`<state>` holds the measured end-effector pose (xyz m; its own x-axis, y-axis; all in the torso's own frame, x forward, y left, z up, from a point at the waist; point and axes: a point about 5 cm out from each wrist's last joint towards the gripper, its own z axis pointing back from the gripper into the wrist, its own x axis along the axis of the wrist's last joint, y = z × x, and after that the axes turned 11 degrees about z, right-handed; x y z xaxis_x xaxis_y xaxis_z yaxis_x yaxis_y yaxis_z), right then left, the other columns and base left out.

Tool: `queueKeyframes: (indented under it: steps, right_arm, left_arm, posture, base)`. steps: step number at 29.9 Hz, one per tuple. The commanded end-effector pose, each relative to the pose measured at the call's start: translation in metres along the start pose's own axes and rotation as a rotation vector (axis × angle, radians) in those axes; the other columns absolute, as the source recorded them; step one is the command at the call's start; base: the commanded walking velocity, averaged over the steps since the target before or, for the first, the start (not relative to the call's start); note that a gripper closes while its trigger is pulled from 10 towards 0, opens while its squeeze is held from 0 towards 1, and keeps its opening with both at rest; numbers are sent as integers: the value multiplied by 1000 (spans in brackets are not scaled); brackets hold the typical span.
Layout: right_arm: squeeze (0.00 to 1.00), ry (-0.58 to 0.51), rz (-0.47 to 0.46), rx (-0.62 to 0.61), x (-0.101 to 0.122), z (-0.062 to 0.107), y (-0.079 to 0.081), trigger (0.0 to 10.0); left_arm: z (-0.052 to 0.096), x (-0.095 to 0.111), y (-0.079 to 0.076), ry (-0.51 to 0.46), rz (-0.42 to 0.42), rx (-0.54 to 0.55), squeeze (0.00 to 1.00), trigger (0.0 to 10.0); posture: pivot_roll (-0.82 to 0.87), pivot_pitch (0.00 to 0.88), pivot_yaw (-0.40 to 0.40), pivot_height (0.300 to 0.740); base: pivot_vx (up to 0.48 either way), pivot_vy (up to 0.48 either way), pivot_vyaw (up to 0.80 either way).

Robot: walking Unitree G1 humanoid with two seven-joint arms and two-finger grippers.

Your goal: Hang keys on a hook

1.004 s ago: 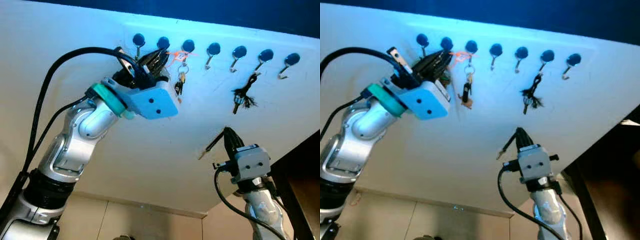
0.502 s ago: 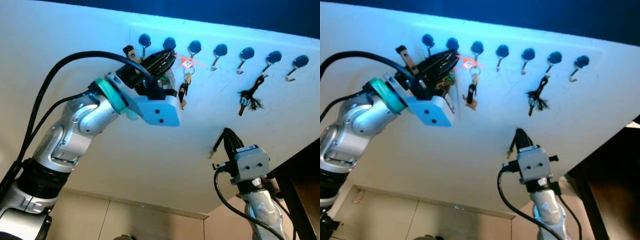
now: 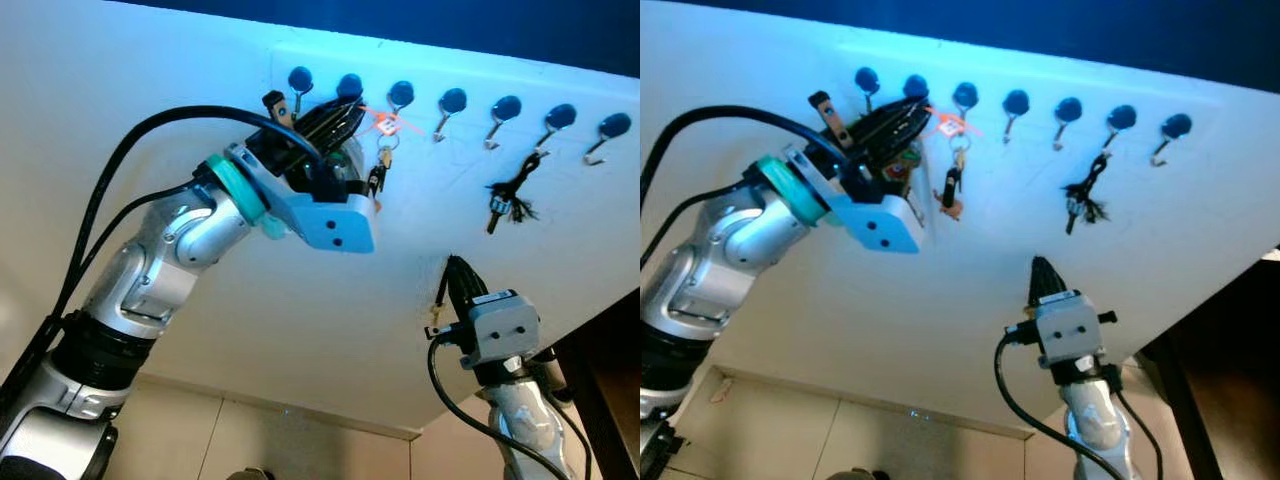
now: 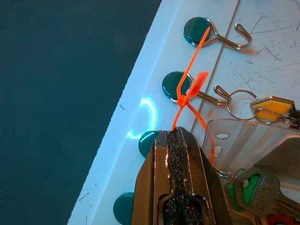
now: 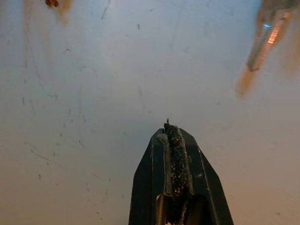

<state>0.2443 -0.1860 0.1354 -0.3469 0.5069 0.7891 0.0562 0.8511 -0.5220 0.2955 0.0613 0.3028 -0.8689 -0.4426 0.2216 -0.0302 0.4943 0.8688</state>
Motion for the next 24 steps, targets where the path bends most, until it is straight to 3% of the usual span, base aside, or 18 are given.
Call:
queueKeyframes:
  steps: [1, 2, 6, 7, 9, 10, 15, 16, 24]
  right_arm:
    - [0, 11, -4, 9, -1, 3, 3, 10000]
    - [0, 11, -4, 9, -1, 3, 3, 10000]
    - [0, 10, -4, 9, 0, 3, 4, 10000]
    - [0, 10, -5, 9, 0, 3, 4, 10000]
    - [0, 10, -5, 9, 0, 3, 4, 10000]
    - [0, 11, -5, 8, 0, 3, 4, 10000]
    - [0, 13, -7, 7, -1, 4, 4, 10000]
    - [0, 14, -7, 7, -1, 4, 4, 10000]
    - [0, 15, -7, 6, -1, 4, 4, 10000]
  left_arm:
    - [-7, 19, -22, -109, -5, -115, 0, 10000]
    - [-6, 21, -31, -116, 6, -180, 0, 10000]
    - [-4, 22, -42, -110, 28, -264, 0, 10000]
    - [-5, 21, -43, -110, 28, -266, 749, 10000]
    - [-5, 21, -43, -111, 27, -268, 749, 10000]
    - [-6, 21, -43, -108, 31, -272, 1000, 10000]
    - [-6, 19, -43, -94, 25, -271, 1000, 10000]
    - [-6, 18, -42, -90, 21, -269, 0, 10000]
    - [-1, 12, -31, -56, -2, -240, 0, 10000]
  posture:
    - [29, 0, 54, 740]
    - [29, 0, 56, 740]
    - [30, 0, 59, 740]
    - [29, 0, 59, 740]
    - [29, 0, 59, 740]
    - [28, 0, 61, 740]
    - [30, 0, 60, 740]
    - [30, 0, 60, 740]
    - [33, 0, 61, 740]
  base:
    - [0, 0, 0]
    - [0, 0, 0]
    - [0, 0, 0]
    - [0, 0, 0]
    - [0, 0, 0]
    - [0, 0, 0]
    - [0, 0, 0]
    - [0, 0, 0]
    - [0, 0, 0]
